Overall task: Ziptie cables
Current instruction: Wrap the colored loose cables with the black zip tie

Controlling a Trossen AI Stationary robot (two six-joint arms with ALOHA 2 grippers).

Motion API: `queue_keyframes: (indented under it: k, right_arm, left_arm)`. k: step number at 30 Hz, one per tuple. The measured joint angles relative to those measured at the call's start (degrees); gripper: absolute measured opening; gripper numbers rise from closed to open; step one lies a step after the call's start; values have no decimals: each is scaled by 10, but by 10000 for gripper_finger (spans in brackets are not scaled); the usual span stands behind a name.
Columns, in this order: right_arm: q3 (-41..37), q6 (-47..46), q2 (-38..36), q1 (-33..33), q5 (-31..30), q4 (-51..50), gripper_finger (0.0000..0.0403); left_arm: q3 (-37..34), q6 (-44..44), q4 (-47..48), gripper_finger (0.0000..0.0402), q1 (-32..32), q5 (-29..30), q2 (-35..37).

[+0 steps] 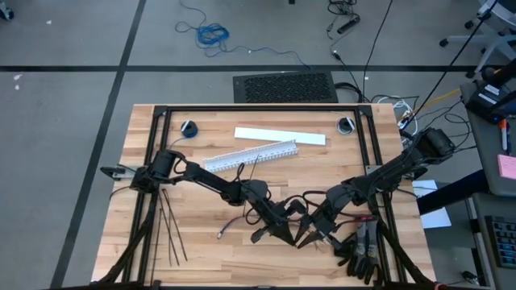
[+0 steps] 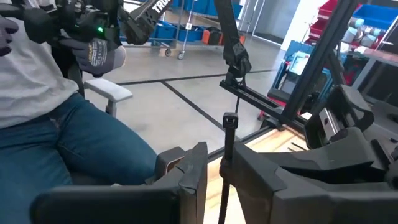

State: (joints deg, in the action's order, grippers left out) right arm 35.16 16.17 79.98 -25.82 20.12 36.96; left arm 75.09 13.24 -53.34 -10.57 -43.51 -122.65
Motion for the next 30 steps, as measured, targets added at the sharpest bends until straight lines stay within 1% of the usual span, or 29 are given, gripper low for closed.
queue_keyframes:
  k: [8, 17, 20, 24, 30]
  right_arm:
    - [16, 3, 4, 0, 14, -6, 64]
    - [58, 13, 59, -2, 28, -10, 63]
    - [59, 14, 59, -2, 28, -17, 49]
    - [59, 13, 48, 0, 28, -32, 11]
    - [59, 12, 42, 2, 30, -37, 3]
  left_arm:
    - [0, 0, -4, 0, 1, -9, 0]
    - [-2, -1, -5, 0, 1, -16, 0]
    - [-2, 4, -5, 0, -1, -17, 0]
    - [-2, 9, -3, 0, -3, -13, 0]
    - [-1, 11, -3, 0, -3, -14, 0]
